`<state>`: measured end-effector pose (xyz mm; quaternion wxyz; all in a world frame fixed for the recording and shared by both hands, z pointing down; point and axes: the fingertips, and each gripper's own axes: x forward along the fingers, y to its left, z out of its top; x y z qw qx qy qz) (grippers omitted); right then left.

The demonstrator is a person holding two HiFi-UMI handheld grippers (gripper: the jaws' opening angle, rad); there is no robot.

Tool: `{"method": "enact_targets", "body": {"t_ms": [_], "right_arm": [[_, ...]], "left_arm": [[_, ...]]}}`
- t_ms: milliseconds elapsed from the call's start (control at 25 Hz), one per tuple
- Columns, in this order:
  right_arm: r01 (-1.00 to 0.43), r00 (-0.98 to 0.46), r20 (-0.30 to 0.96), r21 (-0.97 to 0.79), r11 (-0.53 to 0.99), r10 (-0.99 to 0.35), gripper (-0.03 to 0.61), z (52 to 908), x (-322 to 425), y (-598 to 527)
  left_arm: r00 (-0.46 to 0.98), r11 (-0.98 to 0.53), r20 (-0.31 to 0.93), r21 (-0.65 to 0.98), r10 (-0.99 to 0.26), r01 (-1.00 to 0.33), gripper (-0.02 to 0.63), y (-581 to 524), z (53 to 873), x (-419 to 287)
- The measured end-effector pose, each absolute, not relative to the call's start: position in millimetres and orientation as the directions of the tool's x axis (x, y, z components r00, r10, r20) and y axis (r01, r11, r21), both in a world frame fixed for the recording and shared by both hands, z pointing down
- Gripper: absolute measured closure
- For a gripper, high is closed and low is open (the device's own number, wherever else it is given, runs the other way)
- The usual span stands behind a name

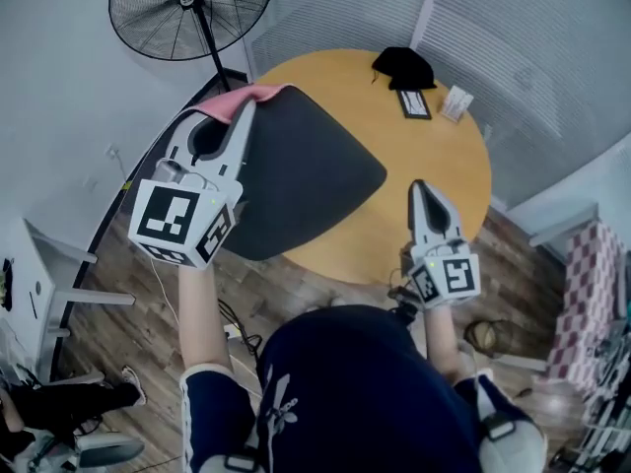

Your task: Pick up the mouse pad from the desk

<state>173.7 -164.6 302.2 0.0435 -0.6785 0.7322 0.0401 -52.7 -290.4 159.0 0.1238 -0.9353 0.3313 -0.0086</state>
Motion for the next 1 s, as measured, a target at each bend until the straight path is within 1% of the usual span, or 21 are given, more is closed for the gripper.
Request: {"method": "enact_targets", "body": {"t_ms": [120,400,520,680,1000], "right_arm": [[-0.995,-0.099,-0.126,0.009,0.099,-0.987,0.575,297.3,164.5,-168.7],[-0.989,-0.148,-0.148,0.021,0.146,-0.978,0.575,285.8,142.8,-172.5],[-0.988,-0.153,-0.155,0.023,0.152,-0.976,0.575,280.3,138.6,-171.3],[-0.987,-0.161,-0.163,0.036,0.157,-0.973,0.575,272.1,132.1,-167.9],[-0.985,-0.169,-0.139,0.044,0.165,-0.976,0.575,273.4,135.9,-157.9]], "left_arm": [[0.752,-0.723,-0.07,-0.232,-0.655,-0.651,0.594,-281.0,163.9,-75.1],[0.717,-0.707,-0.098,-0.12,-0.69,-0.697,0.594,-251.8,178.1,-113.6],[0.715,-0.707,-0.102,-0.106,-0.692,-0.699,0.594,-239.6,181.0,-117.0],[0.717,-0.706,-0.093,-0.126,-0.691,-0.697,0.594,-224.9,182.3,-116.1],[0.704,-0.696,-0.057,-0.115,-0.708,-0.709,0.594,-215.1,199.3,-111.1]]}}
